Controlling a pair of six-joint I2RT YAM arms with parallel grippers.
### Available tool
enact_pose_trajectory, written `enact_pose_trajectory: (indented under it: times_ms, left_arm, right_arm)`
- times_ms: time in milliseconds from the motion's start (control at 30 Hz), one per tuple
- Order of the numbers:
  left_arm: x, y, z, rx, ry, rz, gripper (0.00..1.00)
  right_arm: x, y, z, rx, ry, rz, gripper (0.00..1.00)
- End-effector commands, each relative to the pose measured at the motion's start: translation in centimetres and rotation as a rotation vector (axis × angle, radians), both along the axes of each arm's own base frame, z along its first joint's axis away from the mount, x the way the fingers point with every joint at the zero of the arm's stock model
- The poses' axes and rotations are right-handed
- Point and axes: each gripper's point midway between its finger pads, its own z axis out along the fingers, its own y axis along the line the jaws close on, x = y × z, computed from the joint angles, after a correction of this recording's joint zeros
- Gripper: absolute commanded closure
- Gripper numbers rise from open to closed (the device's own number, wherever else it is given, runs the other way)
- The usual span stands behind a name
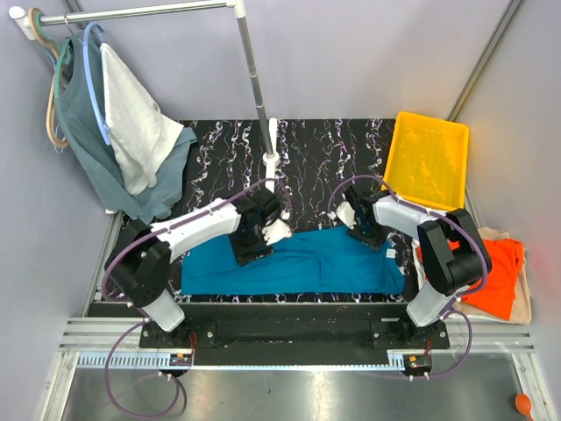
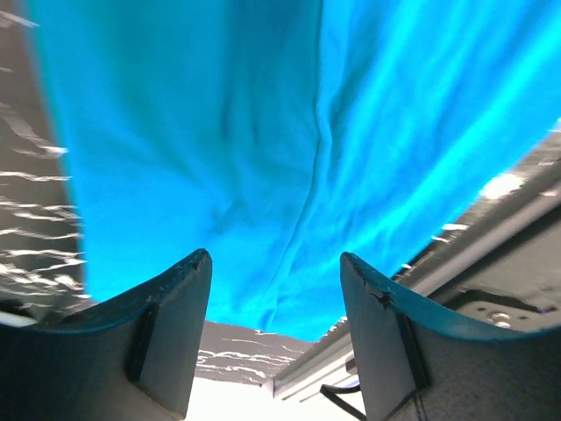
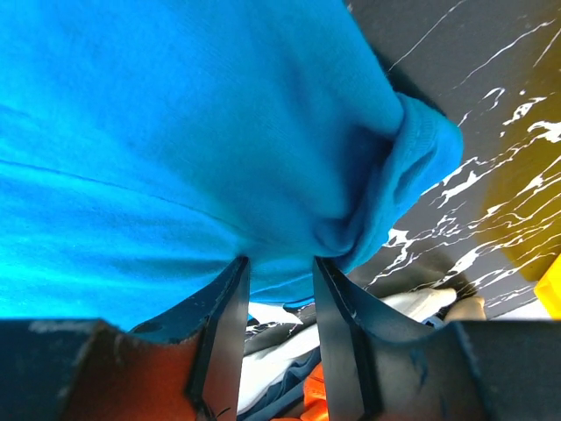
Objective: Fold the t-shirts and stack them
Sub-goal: Fold the tshirt
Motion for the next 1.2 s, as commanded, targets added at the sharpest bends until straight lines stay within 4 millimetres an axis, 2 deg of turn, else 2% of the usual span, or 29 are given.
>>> enact_pose_trajectory:
  times_ms: [0,100,200,233,300,433,700,933,1167]
  left_arm:
    - [1.2,-3.2,4.5,-0.154,-0.055,-0.011,0.36]
    - [3.3,-5.5,6.2,-0.227,-0.107,-0.012,0.35]
    - [4.6,-8.0,6.2,-0.288,-0.097,-0.017,0.35]
    - [4.9,-8.5,5.3,-0.281,-0.077,-0.016,0.35]
    - [5.9,-9.6,4.9,-0.293,-0.092,-0.018,0.35]
    - [7.1,-10.4,2.4,-0.267,-0.101,-0.027,0.36]
    - [9.1,-10.9,-0.2,-0.225,-0.155,-0.053,0.36]
    - [8.4,-11.2,-1.8,-0.221,-0.120,-0.055,0.37]
    - [6.2,-11.7,-2.4,-0.214,-0.093,-0.090,0.37]
  right_arm:
    - [2.0,0.3,0.3,0.002,-0.045,-0.001,0.58]
    - [2.2,0.4,0.3,0.006,-0.045,-0.004,0.58]
    - [2.4,0.6,0.3,0.009,-0.043,-0.005,0.58]
    - [2.4,0.7,0.3,0.015,-0.045,-0.005,0.59]
    - [2.4,0.8,0.4,0.019,-0.042,-0.012,0.58]
    - [2.3,1.2,0.4,0.040,-0.035,-0.014,0.58]
    - [1.5,1.2,0.0,0.055,-0.012,-0.020,0.58]
    - [0.8,0.9,-0.3,0.046,0.000,-0.015,0.59]
    - [1.1,1.1,-0.2,0.054,-0.001,-0.020,0.58]
